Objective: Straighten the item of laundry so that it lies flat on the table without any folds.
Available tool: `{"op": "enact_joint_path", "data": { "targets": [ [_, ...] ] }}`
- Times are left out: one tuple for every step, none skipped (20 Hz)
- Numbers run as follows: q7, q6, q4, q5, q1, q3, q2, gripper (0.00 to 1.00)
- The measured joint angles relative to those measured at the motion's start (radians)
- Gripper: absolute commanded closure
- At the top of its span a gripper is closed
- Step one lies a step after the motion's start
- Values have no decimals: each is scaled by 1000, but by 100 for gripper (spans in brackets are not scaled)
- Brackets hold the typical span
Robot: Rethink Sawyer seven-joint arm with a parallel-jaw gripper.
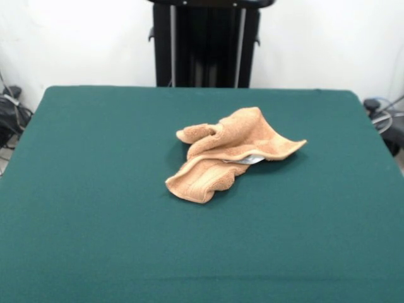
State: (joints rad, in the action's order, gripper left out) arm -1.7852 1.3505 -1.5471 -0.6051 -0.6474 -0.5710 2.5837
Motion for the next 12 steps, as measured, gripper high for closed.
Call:
{"op": "enact_joint_path", "data": {
  "targets": [
    [0,51,15,0,2,-8,-20,0],
    [0,103,31,1,3,-15,-40,0],
    [0,223,58,0,7,-20,-73,0],
    [0,343,86,-1,11,-25,-106,0],
    [0,425,107,-2,12,-25,-127,0],
    [0,486,124,-4,13,-24,-143,0],
    [0,610,164,-10,13,-23,-174,0],
    [0,692,193,-18,12,-22,-195,0],
    [0,874,259,-49,9,-17,-240,0],
    [0,974,295,-72,4,-9,-262,0],
    [0,1074,332,-95,-2,-1,-285,0],
    [0,1123,349,-105,-6,4,-295,0]
  ]
}}
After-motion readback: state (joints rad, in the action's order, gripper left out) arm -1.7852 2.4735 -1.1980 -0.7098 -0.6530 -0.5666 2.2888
